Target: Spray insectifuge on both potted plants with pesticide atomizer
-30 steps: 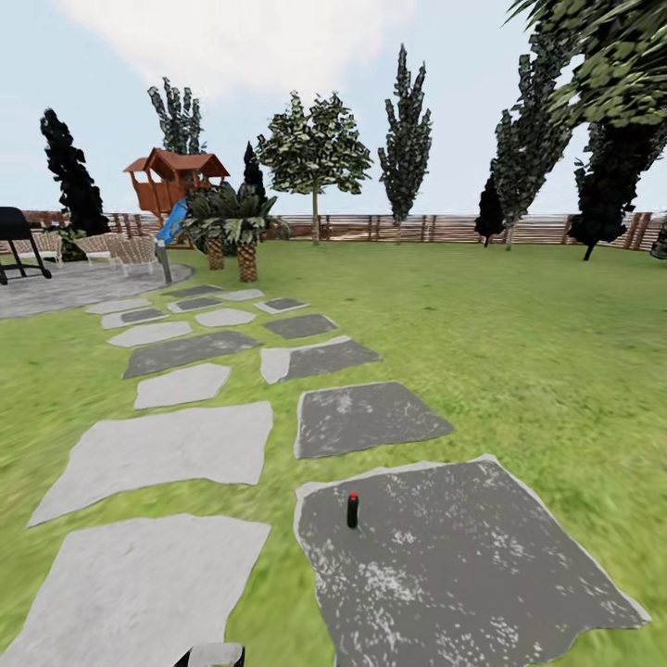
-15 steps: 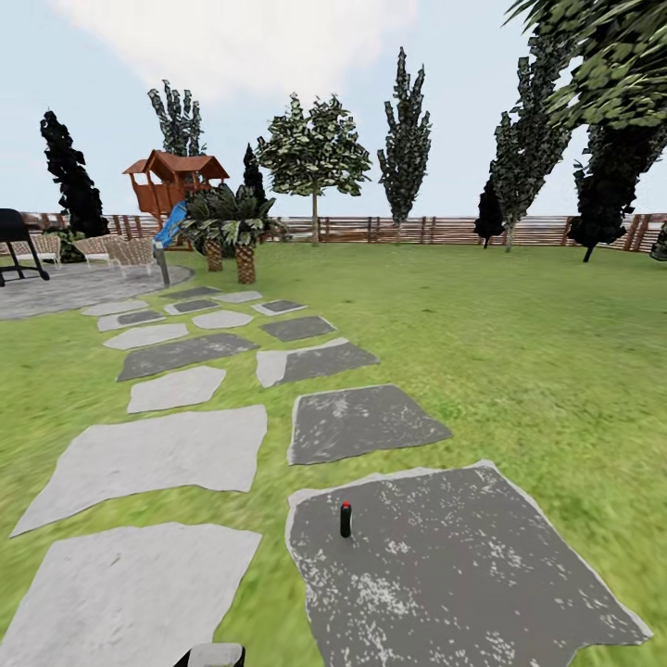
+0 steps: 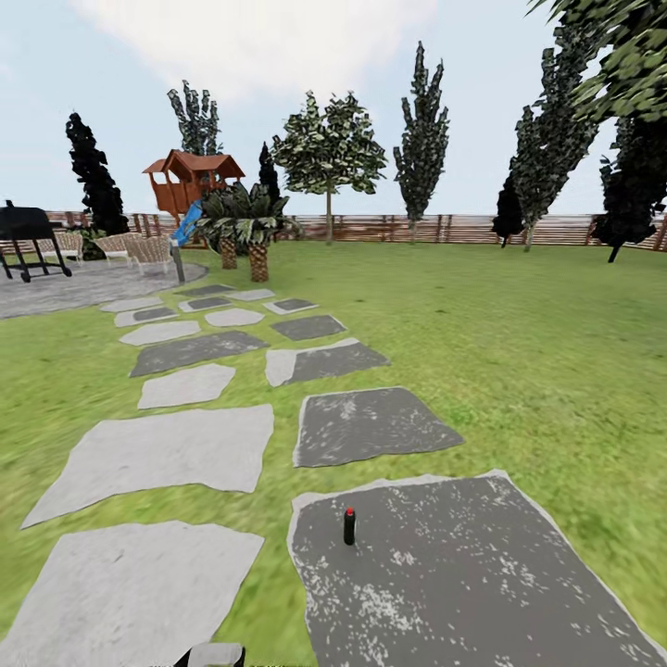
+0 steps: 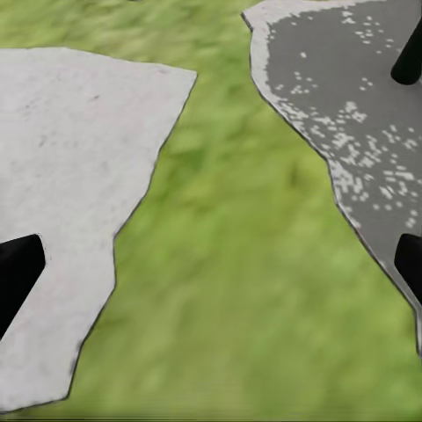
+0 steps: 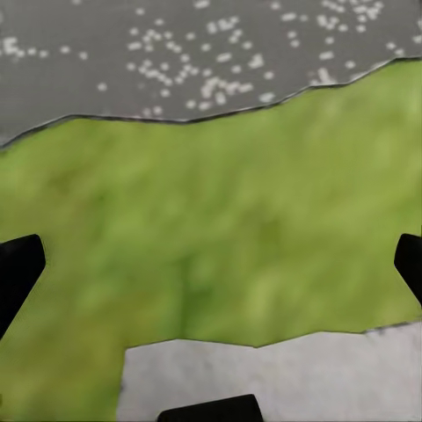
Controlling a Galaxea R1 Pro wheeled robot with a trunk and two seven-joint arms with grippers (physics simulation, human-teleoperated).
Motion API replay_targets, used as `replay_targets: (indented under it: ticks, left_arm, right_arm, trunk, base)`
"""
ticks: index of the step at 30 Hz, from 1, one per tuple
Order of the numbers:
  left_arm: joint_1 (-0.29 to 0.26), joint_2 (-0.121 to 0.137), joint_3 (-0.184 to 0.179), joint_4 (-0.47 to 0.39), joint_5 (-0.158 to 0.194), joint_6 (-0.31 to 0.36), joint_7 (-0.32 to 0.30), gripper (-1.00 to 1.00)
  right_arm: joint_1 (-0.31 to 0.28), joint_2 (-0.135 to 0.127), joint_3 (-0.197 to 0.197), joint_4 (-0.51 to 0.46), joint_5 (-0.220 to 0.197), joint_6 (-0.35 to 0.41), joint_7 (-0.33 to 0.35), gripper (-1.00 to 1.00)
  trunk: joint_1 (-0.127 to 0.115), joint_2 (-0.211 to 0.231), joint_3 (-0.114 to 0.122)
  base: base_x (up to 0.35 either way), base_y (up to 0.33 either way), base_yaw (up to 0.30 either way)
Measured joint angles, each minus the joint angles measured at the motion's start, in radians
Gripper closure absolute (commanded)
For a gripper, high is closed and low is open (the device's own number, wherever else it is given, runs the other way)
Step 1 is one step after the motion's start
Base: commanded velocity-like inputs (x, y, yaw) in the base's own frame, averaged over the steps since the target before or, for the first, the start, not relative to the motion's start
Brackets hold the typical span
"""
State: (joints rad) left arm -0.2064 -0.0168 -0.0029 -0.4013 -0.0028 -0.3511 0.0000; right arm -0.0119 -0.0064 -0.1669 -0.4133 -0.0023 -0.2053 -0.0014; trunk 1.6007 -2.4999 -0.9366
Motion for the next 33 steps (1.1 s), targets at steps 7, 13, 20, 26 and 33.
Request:
replay_targets:
  ticks: [7,13,20,26,33]
  left_arm:
    - [0.000,0.000,0.000,0.000,0.000,0.000,0.000,-1.00]
    - [0.000,0.000,0.000,0.000,0.000,0.000,0.000,-1.00]
    - [0.000,0.001,0.001,0.000,0.000,0.000,0.000,-1.00]
    - [0.000,0.001,0.000,0.000,0.000,0.000,0.000,-1.00]
    - [0.000,0.001,0.001,0.000,0.000,0.000,0.000,-1.00]
  right_arm:
    - [0.000,0.000,-0.001,0.000,0.000,0.000,0.000,-1.00]
    - [0.000,0.000,0.000,0.000,0.000,0.000,0.000,-1.00]
    - [0.000,0.000,0.000,-0.001,0.000,0.000,0.000,-1.00]
    - [0.000,0.000,0.000,0.000,0.000,0.000,0.000,-1.00]
    - [0.000,0.000,0.000,0.000,0.000,0.000,0.000,-1.00]
  trunk:
    - [0.000,0.000,-0.001]
    - [0.000,0.000,-0.001]
    - [0.000,0.000,-0.001]
    - [0.000,0.000,-0.001]
    - [0.000,0.000,-0.001]
  base:
    - [0.000,0.000,0.033]
    - [0.002,0.000,0.001]
    - [0.176,-0.151,0.000]
    - [0.075,-0.069,0.000]
    - [0.066,-0.005,0.000]
